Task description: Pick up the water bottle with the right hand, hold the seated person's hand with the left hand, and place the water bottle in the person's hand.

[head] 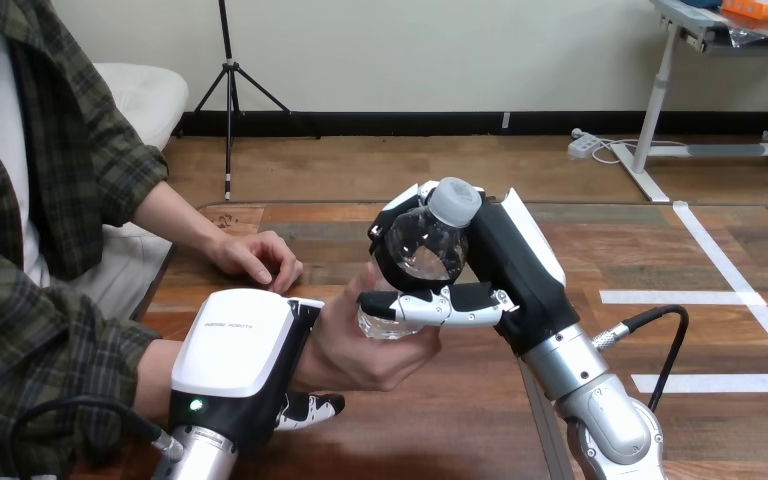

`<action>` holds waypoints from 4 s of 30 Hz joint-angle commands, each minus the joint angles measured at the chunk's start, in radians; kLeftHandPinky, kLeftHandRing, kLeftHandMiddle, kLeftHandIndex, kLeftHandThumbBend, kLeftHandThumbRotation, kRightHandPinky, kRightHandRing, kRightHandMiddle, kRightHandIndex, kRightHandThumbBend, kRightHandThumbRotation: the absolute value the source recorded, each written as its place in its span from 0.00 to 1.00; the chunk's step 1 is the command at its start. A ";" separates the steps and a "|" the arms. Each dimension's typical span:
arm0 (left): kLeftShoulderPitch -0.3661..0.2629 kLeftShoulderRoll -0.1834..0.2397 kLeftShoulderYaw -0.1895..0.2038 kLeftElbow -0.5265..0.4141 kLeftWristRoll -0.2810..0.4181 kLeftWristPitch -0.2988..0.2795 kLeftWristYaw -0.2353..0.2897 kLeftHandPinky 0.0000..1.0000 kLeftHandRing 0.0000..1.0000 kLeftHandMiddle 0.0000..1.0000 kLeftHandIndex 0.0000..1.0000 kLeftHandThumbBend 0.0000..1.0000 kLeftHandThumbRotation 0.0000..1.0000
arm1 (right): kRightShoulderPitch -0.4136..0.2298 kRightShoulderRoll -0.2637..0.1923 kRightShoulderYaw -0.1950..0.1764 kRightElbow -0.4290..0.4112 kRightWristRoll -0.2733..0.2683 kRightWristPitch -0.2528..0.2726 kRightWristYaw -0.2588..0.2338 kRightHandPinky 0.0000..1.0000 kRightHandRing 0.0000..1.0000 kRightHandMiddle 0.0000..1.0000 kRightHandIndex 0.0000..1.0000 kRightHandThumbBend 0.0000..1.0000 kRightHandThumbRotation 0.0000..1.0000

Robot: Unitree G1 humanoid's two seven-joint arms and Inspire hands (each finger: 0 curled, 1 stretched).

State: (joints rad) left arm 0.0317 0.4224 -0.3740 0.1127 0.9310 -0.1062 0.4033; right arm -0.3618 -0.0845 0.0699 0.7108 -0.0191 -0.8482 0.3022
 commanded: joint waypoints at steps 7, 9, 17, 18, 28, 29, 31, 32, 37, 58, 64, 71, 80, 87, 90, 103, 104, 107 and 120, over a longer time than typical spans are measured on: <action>-0.021 -0.005 0.006 -0.022 0.005 -0.001 0.006 0.35 0.37 0.40 0.39 0.89 0.00 | -0.030 -0.037 0.001 -0.062 -0.036 0.019 -0.008 0.56 0.66 0.73 0.74 0.77 0.02; -0.021 -0.003 0.003 -0.025 0.015 0.010 0.000 0.36 0.38 0.41 0.39 0.90 0.00 | -0.032 -0.047 0.006 -0.070 -0.042 0.034 0.003 0.62 0.73 0.80 0.80 0.78 0.04; -0.023 0.006 -0.021 -0.042 0.114 0.093 -0.043 0.47 0.51 0.55 0.52 0.91 0.00 | -0.030 -0.063 0.014 -0.097 -0.059 0.067 0.011 0.87 0.96 0.97 0.97 0.86 0.15; -0.022 0.007 -0.024 -0.043 0.124 0.100 -0.046 0.50 0.55 0.59 0.56 0.92 0.00 | -0.030 -0.065 0.015 -0.099 -0.063 0.066 0.010 0.90 0.97 0.98 0.98 0.86 0.17; -0.018 -0.005 -0.029 -0.030 0.153 0.123 -0.035 0.69 0.83 0.90 0.85 0.99 0.03 | -0.032 -0.071 0.018 -0.099 -0.066 0.062 0.011 0.99 1.00 1.00 1.00 0.90 0.24; -0.018 -0.006 -0.029 -0.030 0.155 0.125 -0.034 0.70 0.85 0.91 0.87 1.00 0.03 | -0.032 -0.072 0.018 -0.098 -0.066 0.059 0.010 0.99 1.00 1.00 1.00 0.90 0.25; -0.017 -0.007 -0.030 -0.030 0.157 0.127 -0.034 0.73 0.89 0.96 0.91 1.00 0.06 | -0.032 -0.072 0.019 -0.096 -0.067 0.057 0.008 1.00 1.00 1.00 1.00 0.90 0.26; -0.017 -0.008 -0.030 -0.028 0.158 0.128 -0.028 0.74 0.90 0.96 0.92 1.00 0.07 | -0.033 -0.072 0.019 -0.095 -0.067 0.056 0.008 1.00 1.00 1.00 1.00 0.90 0.26; -0.019 -0.008 -0.035 -0.023 0.170 0.134 -0.007 0.76 0.94 0.99 0.96 1.00 0.12 | -0.032 -0.073 0.019 -0.094 -0.066 0.056 0.007 1.00 1.00 1.00 1.00 0.90 0.28; -0.024 0.000 -0.038 -0.010 0.142 0.105 0.049 0.83 1.00 1.00 1.00 1.00 0.28 | -0.028 -0.073 0.020 -0.100 -0.055 0.066 0.015 1.00 1.00 1.00 1.00 0.89 0.28; -0.025 0.005 -0.034 -0.006 0.123 0.078 0.050 0.85 1.00 1.00 1.00 1.00 0.30 | -0.030 -0.073 0.018 -0.095 -0.060 0.062 0.010 1.00 1.00 1.00 1.00 0.88 0.27; -0.026 0.011 -0.030 -0.004 0.099 0.045 0.055 0.86 1.00 1.00 1.00 1.00 0.30 | -0.029 -0.073 0.016 -0.094 -0.063 0.062 0.004 1.00 1.00 1.00 1.00 0.89 0.28; -0.028 0.020 -0.029 0.003 0.083 0.011 0.065 0.87 1.00 1.00 1.00 1.00 0.31 | -0.028 -0.075 0.015 -0.093 -0.069 0.062 -0.003 1.00 1.00 1.00 1.00 0.89 0.29; -0.030 0.022 -0.023 0.012 0.080 -0.017 0.082 0.87 1.00 1.00 1.00 1.00 0.33 | -0.026 -0.080 0.013 -0.092 -0.082 0.057 -0.015 1.00 1.00 1.00 1.00 0.89 0.31; -0.033 0.024 -0.022 0.020 0.081 -0.030 0.096 0.87 1.00 1.00 1.00 1.00 0.35 | -0.026 -0.083 0.011 -0.090 -0.088 0.052 -0.023 1.00 1.00 1.00 1.00 0.89 0.31; -0.054 0.035 -0.010 0.090 -0.021 -0.236 0.178 0.88 1.00 1.00 1.00 0.98 0.49 | -0.010 -0.083 0.002 -0.099 -0.055 0.057 -0.017 1.00 1.00 1.00 1.00 0.90 0.35; -0.058 0.031 -0.006 0.111 -0.054 -0.293 0.199 0.88 1.00 1.00 1.00 0.97 0.51 | -0.005 -0.080 -0.001 -0.103 -0.039 0.061 -0.012 1.00 1.00 1.00 1.00 0.91 0.35; -0.069 0.015 0.001 0.163 -0.125 -0.420 0.246 0.88 1.00 1.00 1.00 0.94 0.56 | 0.004 -0.068 -0.009 -0.107 0.000 0.061 0.000 1.00 1.00 1.00 1.00 0.91 0.37; -0.101 -0.110 0.016 0.345 -0.321 -0.819 0.349 0.81 0.96 0.99 0.99 0.57 0.84 | 0.052 0.005 -0.054 -0.102 0.101 -0.042 -0.050 0.97 0.99 1.00 0.98 0.82 0.46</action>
State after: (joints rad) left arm 0.0400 0.4006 -0.4071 0.3502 0.7140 -0.7225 0.6537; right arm -0.3047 -0.1415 0.0742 0.6531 0.0040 -0.7982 0.3020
